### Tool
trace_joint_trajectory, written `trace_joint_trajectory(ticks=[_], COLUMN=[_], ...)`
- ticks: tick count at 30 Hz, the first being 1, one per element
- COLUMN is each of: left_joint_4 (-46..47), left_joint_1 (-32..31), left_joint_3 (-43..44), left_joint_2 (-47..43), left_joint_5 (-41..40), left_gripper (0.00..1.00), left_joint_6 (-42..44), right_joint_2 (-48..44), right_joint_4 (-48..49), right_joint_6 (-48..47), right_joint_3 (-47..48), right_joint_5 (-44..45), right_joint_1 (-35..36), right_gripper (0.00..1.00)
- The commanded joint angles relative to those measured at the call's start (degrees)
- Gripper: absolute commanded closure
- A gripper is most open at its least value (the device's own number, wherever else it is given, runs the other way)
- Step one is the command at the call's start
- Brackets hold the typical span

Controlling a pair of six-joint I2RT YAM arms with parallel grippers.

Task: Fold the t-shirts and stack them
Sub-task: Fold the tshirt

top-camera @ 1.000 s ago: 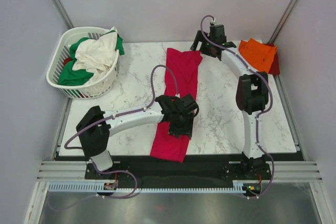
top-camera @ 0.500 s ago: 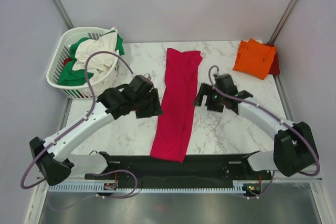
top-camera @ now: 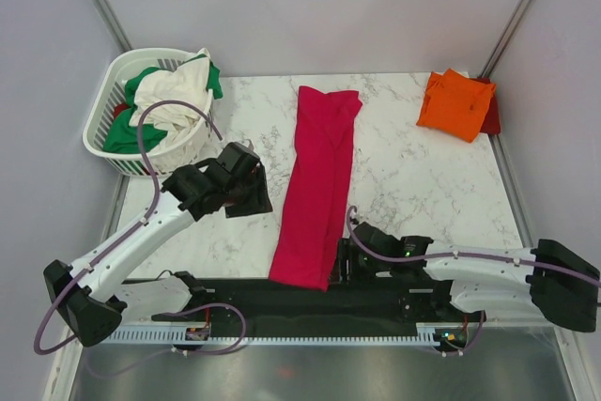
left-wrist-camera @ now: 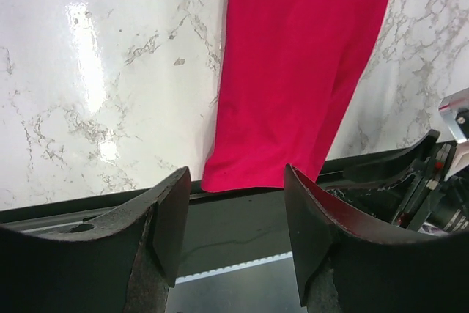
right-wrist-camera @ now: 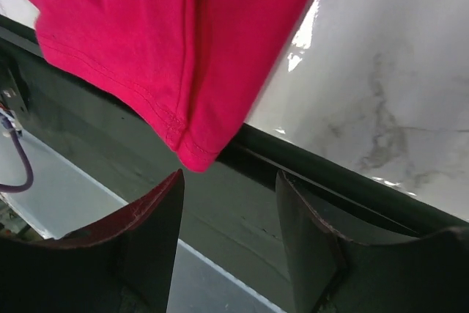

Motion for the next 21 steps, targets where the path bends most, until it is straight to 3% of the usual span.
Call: trace_joint_trajectory(ticks=[1, 11, 14, 17, 21], left_joint_4=[-0.32, -0.41, -0.32, -0.41, -0.41], left_joint_1=[0.28, 0.28, 0.28, 0.28, 0.27], left_joint_3=[-0.94, -4.98, -5.51, -5.51, -5.60], left_joint_2=[-0.83, -3.38, -3.30, -3.29, -3.47], left_joint_5=[-1.39, -1.56, -1.56, -1.48, -0.95], left_gripper=[0.39, 0.39, 0.40, 0.40, 0.40], left_joint_6=[1.45, 0.92, 0.66, 0.74, 0.74], right_joint_2=[6.37, 17.03, 17.82, 15.99, 10.46], right_joint_4=[7.59, 12.61, 12.43, 9.46, 0.32], right_joint_6=[6.41, 5.00, 4.21, 3.42, 1.14], right_joint_3=[2.53, 5.52, 5.87, 6.48, 9.38], right_joint_5=[4.75, 7.03, 7.74, 9.49, 13.09], right_joint_1=[5.27, 8.18, 8.18, 8.18, 8.19], right_gripper=[0.39, 0.44, 0.55, 0.81, 0.94])
